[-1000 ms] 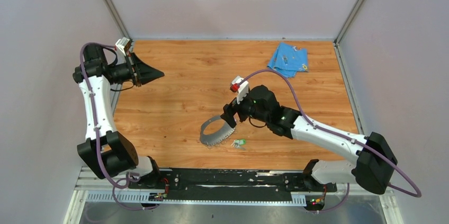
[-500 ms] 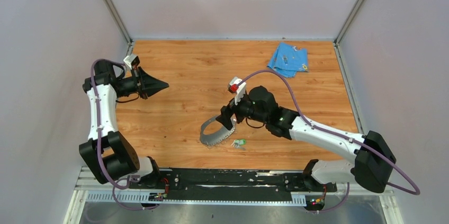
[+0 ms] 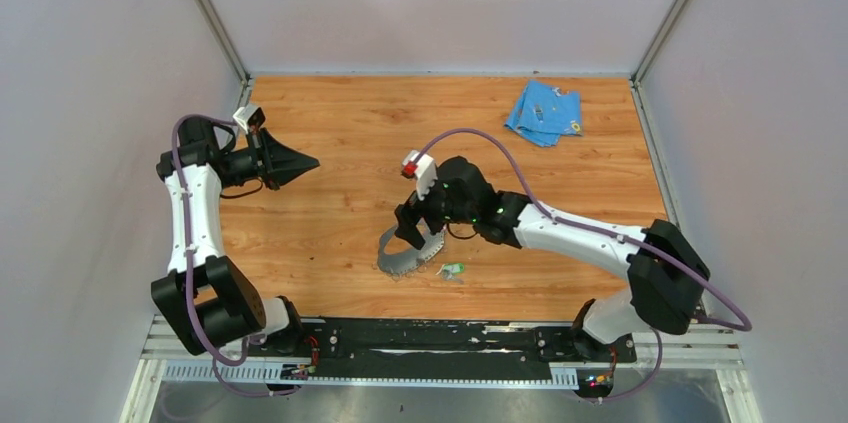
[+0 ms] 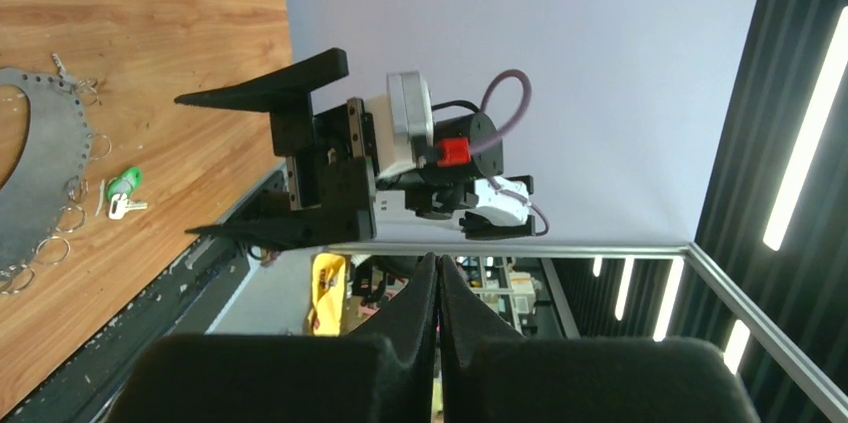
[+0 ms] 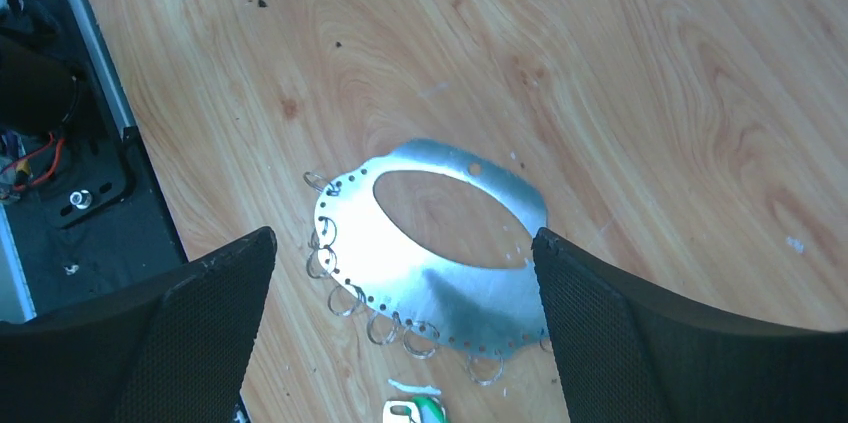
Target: Put the keys on the keyring
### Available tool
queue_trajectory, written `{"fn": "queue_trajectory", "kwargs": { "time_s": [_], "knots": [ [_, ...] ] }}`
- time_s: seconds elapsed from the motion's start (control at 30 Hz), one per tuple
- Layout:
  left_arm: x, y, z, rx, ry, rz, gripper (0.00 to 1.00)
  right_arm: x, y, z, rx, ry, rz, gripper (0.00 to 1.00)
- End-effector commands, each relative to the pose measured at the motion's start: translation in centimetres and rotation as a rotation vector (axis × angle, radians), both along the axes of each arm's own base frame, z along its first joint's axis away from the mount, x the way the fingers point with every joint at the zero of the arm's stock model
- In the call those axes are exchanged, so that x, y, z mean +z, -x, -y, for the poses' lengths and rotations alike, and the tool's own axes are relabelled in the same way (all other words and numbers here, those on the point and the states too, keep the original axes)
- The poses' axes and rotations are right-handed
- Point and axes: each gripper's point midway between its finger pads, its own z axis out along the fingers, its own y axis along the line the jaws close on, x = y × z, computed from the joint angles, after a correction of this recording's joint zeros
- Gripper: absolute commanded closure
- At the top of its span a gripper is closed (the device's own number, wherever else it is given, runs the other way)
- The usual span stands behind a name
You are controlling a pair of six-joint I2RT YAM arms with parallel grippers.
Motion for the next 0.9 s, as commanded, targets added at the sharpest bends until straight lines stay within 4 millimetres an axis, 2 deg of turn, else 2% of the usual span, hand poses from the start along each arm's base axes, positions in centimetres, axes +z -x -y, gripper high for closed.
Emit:
{"fn": "queue_trajectory", "kwargs": {
  "time_s": [0.0, 0.2, 0.3, 0.33, 0.37, 0.4, 0.43, 0.47, 0.6, 0.7, 0.87],
  "knots": [
    [1.5, 0.7, 0.3, 0.007, 0.049, -0.125, 1.00, -0.8, 1.6, -1.8, 0.136, 0.187, 0.123, 0.01],
    [1.7, 0.9, 0.3, 0.005, 0.056, -0.120, 1.00, -3.2, 3.6, -3.1, 0.261, 0.260, 0.175, 0.08],
    [1.5, 0.8, 0.3, 0.019, 0.016, -0.112, 1.00, -4.4, 4.3, -3.2, 0.315, 0.280, 0.193, 0.06],
    [1.0, 0.5, 0.2, 0.038, -0.036, -0.105, 0.97, -4.8, 4.6, -3.3, 0.335, 0.286, 0.192, 0.05],
    [0.4, 0.3, 0.1, 0.053, -0.080, -0.093, 0.75, -5.2, 4.8, -3.3, 0.357, 0.290, 0.188, 0.04],
    [-0.1, 0.1, -0.1, 0.063, -0.132, -0.058, 0.46, -5.5, 5.0, -3.5, 0.378, 0.291, 0.186, 0.03],
    [-0.7, -0.5, -0.5, 0.075, -0.210, 0.007, 0.08, -5.9, 5.1, -3.7, 0.395, 0.295, 0.182, 0.03],
    [-1.5, -1.1, -1.0, 0.092, -0.305, 0.062, 0.01, -6.4, 5.2, -3.9, 0.410, 0.300, 0.177, 0.03],
    [-5.3, -3.6, -4.5, 0.113, -0.652, 0.212, 0.00, -7.8, 5.4, -4.9, 0.460, 0.308, 0.159, 0.07],
    [-8.2, -5.1, -6.4, 0.085, -0.751, 0.185, 0.00, -8.6, 4.9, -5.5, 0.478, 0.314, 0.195, 0.11],
    [-11.8, -5.4, -9.0, 0.018, -0.934, 0.205, 0.00, -7.5, 4.7, -7.1, 0.582, 0.238, 0.316, 0.13]
  ]
}}
